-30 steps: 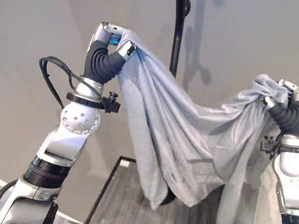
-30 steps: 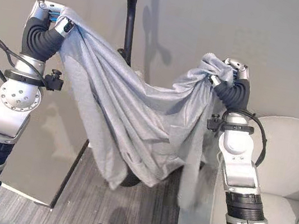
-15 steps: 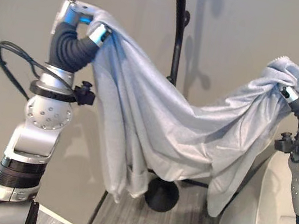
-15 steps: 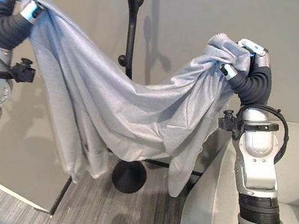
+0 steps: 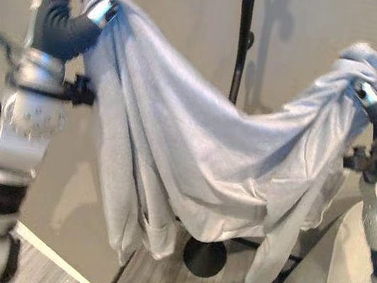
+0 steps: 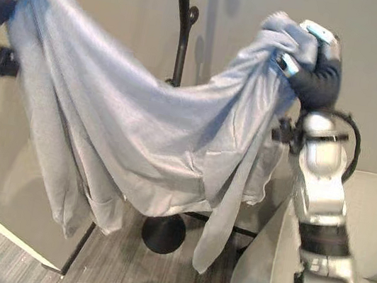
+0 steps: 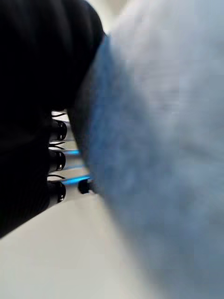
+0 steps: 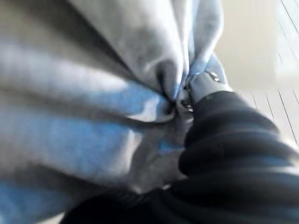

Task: Hang the clothes on the sofa on the clothes rack.

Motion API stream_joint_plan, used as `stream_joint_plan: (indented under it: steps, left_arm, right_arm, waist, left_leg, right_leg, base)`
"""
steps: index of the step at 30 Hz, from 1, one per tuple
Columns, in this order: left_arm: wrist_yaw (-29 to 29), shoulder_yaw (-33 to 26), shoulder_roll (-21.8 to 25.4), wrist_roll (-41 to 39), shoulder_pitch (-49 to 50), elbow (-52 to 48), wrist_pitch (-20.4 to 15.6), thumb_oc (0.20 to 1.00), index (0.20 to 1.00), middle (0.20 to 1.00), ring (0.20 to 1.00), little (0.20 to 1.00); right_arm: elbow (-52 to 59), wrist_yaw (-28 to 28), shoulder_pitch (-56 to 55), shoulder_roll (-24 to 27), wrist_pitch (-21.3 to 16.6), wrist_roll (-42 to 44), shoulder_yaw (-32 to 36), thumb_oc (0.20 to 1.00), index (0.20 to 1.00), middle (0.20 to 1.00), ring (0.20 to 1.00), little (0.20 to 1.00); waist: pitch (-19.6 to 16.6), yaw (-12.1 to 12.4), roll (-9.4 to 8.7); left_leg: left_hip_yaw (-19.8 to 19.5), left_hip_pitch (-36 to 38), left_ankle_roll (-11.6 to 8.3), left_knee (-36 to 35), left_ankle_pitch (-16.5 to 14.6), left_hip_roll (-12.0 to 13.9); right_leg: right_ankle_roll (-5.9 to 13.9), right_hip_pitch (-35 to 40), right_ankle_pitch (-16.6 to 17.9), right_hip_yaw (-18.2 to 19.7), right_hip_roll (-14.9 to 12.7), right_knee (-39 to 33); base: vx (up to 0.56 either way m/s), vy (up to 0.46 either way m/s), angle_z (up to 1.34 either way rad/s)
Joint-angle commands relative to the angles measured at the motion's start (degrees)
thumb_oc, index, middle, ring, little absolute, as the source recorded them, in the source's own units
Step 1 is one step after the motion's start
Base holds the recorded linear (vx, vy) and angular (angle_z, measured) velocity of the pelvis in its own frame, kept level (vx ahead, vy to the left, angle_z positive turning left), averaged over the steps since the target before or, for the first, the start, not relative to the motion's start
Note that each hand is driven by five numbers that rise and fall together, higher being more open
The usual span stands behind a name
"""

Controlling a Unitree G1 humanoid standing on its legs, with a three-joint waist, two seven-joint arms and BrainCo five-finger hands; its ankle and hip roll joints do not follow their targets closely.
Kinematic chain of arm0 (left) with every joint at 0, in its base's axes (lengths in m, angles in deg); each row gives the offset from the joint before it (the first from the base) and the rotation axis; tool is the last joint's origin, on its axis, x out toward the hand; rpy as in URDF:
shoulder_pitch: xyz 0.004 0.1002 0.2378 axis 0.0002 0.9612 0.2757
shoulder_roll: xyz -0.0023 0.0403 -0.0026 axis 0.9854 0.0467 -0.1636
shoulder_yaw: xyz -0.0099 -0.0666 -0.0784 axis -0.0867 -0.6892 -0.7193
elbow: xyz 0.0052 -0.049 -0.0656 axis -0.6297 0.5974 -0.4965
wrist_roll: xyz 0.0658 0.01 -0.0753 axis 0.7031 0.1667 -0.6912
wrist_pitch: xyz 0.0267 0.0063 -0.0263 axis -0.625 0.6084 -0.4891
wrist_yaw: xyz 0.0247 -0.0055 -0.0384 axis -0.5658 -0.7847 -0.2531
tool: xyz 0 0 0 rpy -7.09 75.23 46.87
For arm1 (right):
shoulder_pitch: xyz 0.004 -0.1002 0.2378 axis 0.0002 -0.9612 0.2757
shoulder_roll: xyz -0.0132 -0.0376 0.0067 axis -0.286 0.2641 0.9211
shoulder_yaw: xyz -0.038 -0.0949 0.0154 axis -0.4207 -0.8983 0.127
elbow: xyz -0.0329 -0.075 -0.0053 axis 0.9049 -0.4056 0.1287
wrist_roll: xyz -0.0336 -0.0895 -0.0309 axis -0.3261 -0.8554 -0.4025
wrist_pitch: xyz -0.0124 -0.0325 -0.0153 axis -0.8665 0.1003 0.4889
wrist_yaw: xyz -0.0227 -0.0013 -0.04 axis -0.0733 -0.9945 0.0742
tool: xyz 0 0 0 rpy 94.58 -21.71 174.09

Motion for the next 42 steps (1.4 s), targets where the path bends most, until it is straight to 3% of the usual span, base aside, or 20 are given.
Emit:
stream_joint_plan:
  steps: [1,2,3,5,6,9,11,14,20,25,42]
  left_arm:
    - [-4.49,12.12,5.05,3.99,-17.77,9.04,1.12,0.2,0.2,0.2,0.2,0.2]
    - [-4.88,15.92,5.56,3.84,-21.51,12.06,1.45,0.2,0.2,0.2,0.2,0.2]
    - [-5.87,24.27,5.77,4.67,-29.36,17.82,2.66,0.2,0.2,0.2,0.2,0.2]
    - [-6.57,30.41,5.52,4.65,-35.85,22.15,2.78,0.2,0.2,0.2,0.2,0.2]
    - [-7.68,40.49,3.27,3.95,-45.63,30.52,4.18,0.2,0.2,0.2,0.2,0.2]
    - [-8.37,48.16,-0.08,2.9,-52.72,39.08,5.68,0.2,0.2,0.2,0.2,0.2]
    - [-8.38,54.58,-5.73,1.19,-57.93,49.57,6.69,0.2,0.2,0.2,0.2,0.2]
    - [-7.55,59.76,-11.95,-0.82,-62.2,60.91,6.95,0.2,0.2,0.2,0.2,0.2]
    - [-6.6,62.63,-17.49,-1.66,-63.84,69.08,8.44,0.2,0.2,0.2,0.2,0.2]
    - [-5.13,61.5,-18.15,0.79,-61.18,72.17,9.28,0.2,0.2,0.2,0.2,0.2]
    - [-0.58,52.92,-23.28,1.9,-48.35,73.35,8.64,0.2,0.2,0.2,0.2,0.2]
  right_arm:
    - [-3.85,7.3,12.04,4.71,-1.86,-2.93,-5.95,0.2,0.2,0.2,0.2,0.2]
    - [-5.94,8.5,15.02,5.74,-1.4,-3.62,-7.97,0.2,0.2,0.2,0.2,0.2]
    - [-10.64,10.78,21.72,7.18,-0.33,-4.46,-13.02,0.2,0.2,0.2,0.2,0.2]
    - [-14.78,12.09,26.29,7.81,-0.07,-4.51,-15.47,0.2,0.2,0.2,0.2,0.2]
    - [-25.47,14.32,36.85,7.9,1.57,-2.65,-22.85,0.2,0.2,0.2,0.2,0.2]
    - [-36.11,14.68,45.64,7.18,3.24,-1.03,-29.38,0.2,0.2,0.2,0.2,0.2]
    - [-48.83,14.36,53.21,4.63,5.08,1.15,-35.87,0.2,0.2,0.2,0.2,0.2]
    - [-63.8,13.21,60.76,0.89,7.79,-0.26,-43.33,0.2,0.2,0.2,0.2,0.2]
    - [-75.43,12.63,64.33,-3.08,13.68,-8.46,-50.16,0.2,0.2,0.2,0.2,0.2]
    - [-78.81,9.17,61.04,-5.43,15.13,-19.51,-56.29,0.2,0.2,0.2,0.2,0.2]
    - [-77.86,7.54,48.88,-10.89,14.91,-22.94,-51.0,0.2,0.2,0.2,0.2,0.2]
  waist:
    - [-3.05,0.4,-0.96]
    - [-3.04,0.36,-1.0]
    - [-3.29,0.15,-0.62]
    - [-2.9,0.12,-0.99]
    - [-2.76,-0.05,-0.91]
    - [-2.1,-0.03,-1.25]
    - [-1.6,-0.06,-1.52]
    - [-0.43,-0.2,-1.83]
    - [1.61,-0.86,-1.86]
    - [5.17,-0.8,-1.59]
    - [9.43,-0.6,-1.51]
  left_leg:
    - [2.3,2.52,-1.77,0.65,-3.71,1.32]
    - [2.34,2.48,-1.76,0.65,-3.62,1.29]
    - [2.55,2.34,-1.92,0.65,-3.36,1.26]
    - [2.53,2.08,-1.99,0.65,-3.23,1.26]
    - [2.83,1.4,-2.18,0.65,-2.82,1.15]
    - [2.95,0.2,-2.38,0.65,-2.26,1.07]
    - [2.92,-1.31,-2.72,0.65,-1.58,0.98]
    - [2.33,-4.37,-3.01,0.65,-0.44,1.05]
    - [1.08,-9.81,-3.15,0.65,1.48,0.85]
    - [0.06,-13.91,-2.66,0.65,3.04,0.11]
    - [-0.66,-15.48,-1.96,0.65,3.68,-0.81]
  right_leg:
    - [5.79,0.19,-1.3,-1.13,-5.01,0.79]
    - [5.92,0.14,-1.27,-1.19,-4.99,0.79]
    - [6.19,-0.05,-1.05,-1.41,-5.04,0.79]
    - [6.34,-0.31,-0.92,-1.58,-5.05,0.79]
    - [6.71,-1.1,-0.42,-1.68,-5.05,0.79]
    - [7.0,-2.12,0.02,-1.84,-5.06,0.79]
    - [7.27,-3.54,0.68,-2.09,-5.11,0.79]
    - [7.42,-6.39,1.63,-2.05,-4.99,0.79]
    - [7.17,-11.7,3.52,-1.27,-4.37,0.79]
    - [6.55,-15.47,4.01,-0.8,-3.85,0.79]
    - [5.87,-17.14,4.02,-0.25,-3.48,0.79]
  base:
    - [-0.01,0.016,0.04]
    - [0.0,0.022,0.06]
    - [0.0,0.022,0.07]
    - [-0.01,0.021,0.07]
    - [-0.04,0.022,0.04]
    - [-0.02,0.011,0.01]
    - [-0.04,0.01,0.02]
    - [-0.09,-0.001,0.03]
    - [-0.09,0.002,0.06]
    - [-0.12,0.009,0.04]
    - [-0.03,0.004,0.0]
